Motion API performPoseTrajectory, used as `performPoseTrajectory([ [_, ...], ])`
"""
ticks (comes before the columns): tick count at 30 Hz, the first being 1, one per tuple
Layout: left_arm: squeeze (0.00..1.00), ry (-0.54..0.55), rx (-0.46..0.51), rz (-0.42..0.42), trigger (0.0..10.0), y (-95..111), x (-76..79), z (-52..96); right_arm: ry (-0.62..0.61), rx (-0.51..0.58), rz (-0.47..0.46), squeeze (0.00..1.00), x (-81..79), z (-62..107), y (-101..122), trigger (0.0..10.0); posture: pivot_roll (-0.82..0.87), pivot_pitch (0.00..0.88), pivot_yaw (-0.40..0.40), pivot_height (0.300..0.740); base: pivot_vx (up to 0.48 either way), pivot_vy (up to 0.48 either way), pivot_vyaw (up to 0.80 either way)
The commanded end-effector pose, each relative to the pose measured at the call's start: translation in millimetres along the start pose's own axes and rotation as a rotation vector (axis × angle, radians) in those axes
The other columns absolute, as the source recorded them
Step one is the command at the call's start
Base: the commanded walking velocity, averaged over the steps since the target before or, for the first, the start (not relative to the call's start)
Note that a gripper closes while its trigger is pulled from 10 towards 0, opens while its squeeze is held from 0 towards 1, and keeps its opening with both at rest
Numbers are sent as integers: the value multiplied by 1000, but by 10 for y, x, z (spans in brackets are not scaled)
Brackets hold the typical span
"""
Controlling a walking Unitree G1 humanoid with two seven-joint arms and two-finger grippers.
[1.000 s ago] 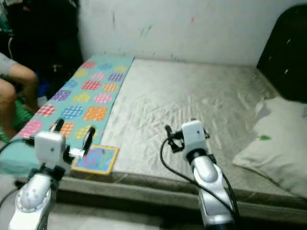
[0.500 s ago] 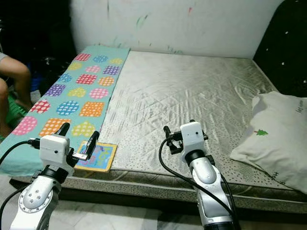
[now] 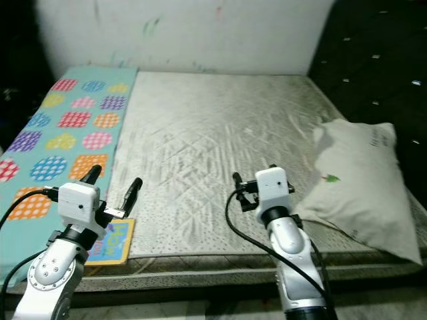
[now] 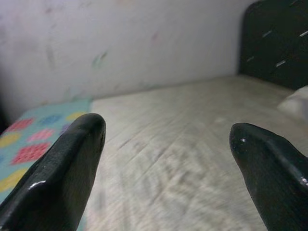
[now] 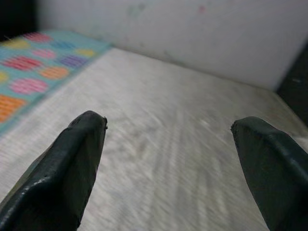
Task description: Clean up the room
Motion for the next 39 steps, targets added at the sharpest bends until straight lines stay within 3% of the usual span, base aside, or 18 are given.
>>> performPoseTrajectory([
  [1, 0, 44, -15, 15, 10000, -13, -39, -87, -34, -3, 22, 0, 154, 27, -13, 10000, -103, 0, -39, 740, 0, 0, 0],
  [5, 0, 108, -42, -10, 10000, -55, -165, -146, -19, 6, 32, 0, 130, -31, 23, 10000, -85, 0, -69, 740, 0, 0, 0],
  [10, 0, 33, 8, 34, 10000, -5, -188, -307, 7, 3, 71, 0, 109, -157, 59, 10000, -51, 0, -126, 740, 0, 0, 0],
  [13, 0, 34, 23, 19, 10000, 18, -170, -407, 86, 4, 99, 0, -69, -258, 90, 10000, -48, 0, -149, 740, 0, 0, 0],
  [16, 0, 46, 13, 40, 10000, -11, -138, -430, 122, 13, 107, 0, -156, -318, 119, 10000, -52, 0, -112, 740, 0, 0, 0],
  [20, 0, 86, -27, 115, 10000, -120, -114, -391, 109, 23, 108, 0, -116, -333, 127, 10000, -88, 0, -48, 740, 0, 0, 0],
  [22, 0, 34, -21, 90, 10000, -126, -19, -424, 60, 46, 108, 0, 25, -256, 145, 10000, -130, 0, 21, 740, 0, 0, 0],
  [25, 0, 19, -11, 90, 10000, -104, -18, -507, 2, 52, 100, 0, 154, -159, 101, 10000, -149, 0, 48, 740, 0, 0, 0],
  [30, 0, -27, 9, 127, 10000, -60, 40, -549, -40, 53, 77, 0, 202, -91, 51, 10000, -185, 0, 94, 740, 0, 0, 0],
  [33, 0, -37, 29, 99, 10000, -1, 77, -572, -19, 61, 63, 0, 79, -3, 29, 10000, -205, 0, 116, 740, 0, 0, 0],
  [39, 0, 43, -12, 23, 10000, -98, -122, -487, 103, 56, 44, 0, -224, 83, 33, 10000, -167, 0, 118, 740, 0, 0, 0],
])
Point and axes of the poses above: a point about 5 cm out from each wrist's last joint towards the gripper, its own z axis pointing back from the gripper into the wrist, its own y axis along the axis of the wrist's last joint, x = y × z, the point moved 6 cm from there along -z, pointing out of the wrist towards the gripper, and after that the axes turned 15 degrees about -z, right-handed, at the moved point
